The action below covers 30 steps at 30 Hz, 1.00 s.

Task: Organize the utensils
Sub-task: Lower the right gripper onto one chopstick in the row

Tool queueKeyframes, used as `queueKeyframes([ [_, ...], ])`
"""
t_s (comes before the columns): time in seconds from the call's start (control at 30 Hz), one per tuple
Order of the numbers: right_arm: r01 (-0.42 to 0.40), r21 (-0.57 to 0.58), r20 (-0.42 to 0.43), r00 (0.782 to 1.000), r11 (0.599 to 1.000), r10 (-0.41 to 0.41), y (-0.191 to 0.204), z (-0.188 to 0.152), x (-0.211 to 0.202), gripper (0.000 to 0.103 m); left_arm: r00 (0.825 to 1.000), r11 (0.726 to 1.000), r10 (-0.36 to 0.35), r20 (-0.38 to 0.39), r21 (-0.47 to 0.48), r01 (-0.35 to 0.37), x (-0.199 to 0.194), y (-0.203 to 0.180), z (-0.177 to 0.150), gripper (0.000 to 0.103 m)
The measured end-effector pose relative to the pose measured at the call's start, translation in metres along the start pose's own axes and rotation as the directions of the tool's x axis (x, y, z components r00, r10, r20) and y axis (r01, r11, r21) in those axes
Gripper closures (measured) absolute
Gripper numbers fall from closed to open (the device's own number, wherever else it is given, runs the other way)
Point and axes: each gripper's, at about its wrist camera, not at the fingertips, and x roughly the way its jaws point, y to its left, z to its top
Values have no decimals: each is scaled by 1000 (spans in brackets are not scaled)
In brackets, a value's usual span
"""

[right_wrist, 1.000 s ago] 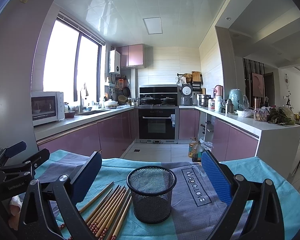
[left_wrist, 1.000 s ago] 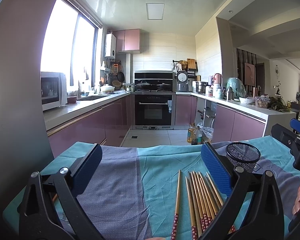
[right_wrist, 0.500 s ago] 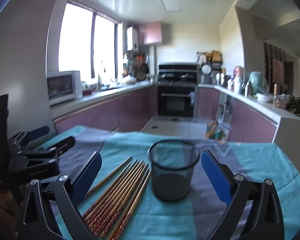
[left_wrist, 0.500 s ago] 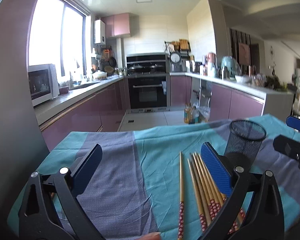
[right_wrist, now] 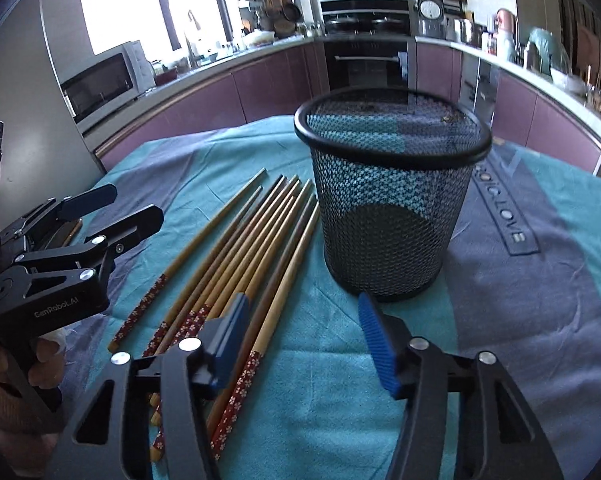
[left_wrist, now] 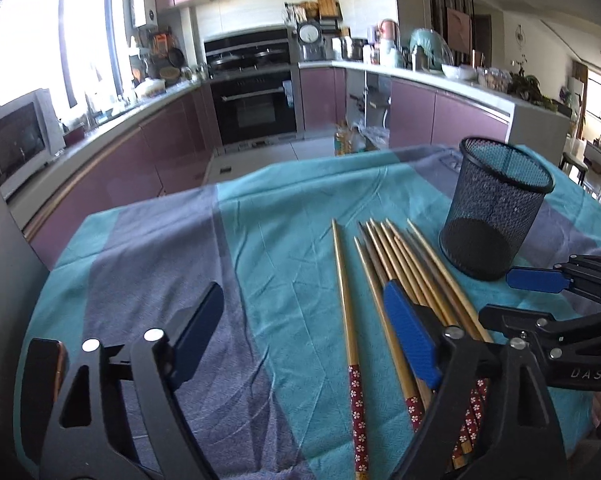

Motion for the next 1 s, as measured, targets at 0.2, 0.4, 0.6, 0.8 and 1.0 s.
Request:
queueKeyframes([
  [0.2, 2, -1, -27, 1000, 1000, -2, 6, -1, 6, 59, 996, 999, -38, -83, 6, 39, 26, -1, -2, 44],
  [0.4, -2, 9, -51, 999, 1000, 2, -2, 6, 3, 67, 984, 997, -77, -162, -1, 78, 51, -7, -2, 64],
  [0.6, 12, -20, -77, 997, 1000, -14, -4, 11, 1, 79, 971, 990, -139, -192, -3, 141, 66, -15, -1, 75],
  [0.8, 48, -82, -91, 994, 995, -56, 9, 17, 13, 84, 963, 987, -153, -222, 8, 158, 74, -22, 4, 75],
  [1.0, 20, -45, -84, 996, 999, -23, 6, 19, 16, 95, 955, 984, -180, -238, -23, 179, 83, -22, 13, 86],
])
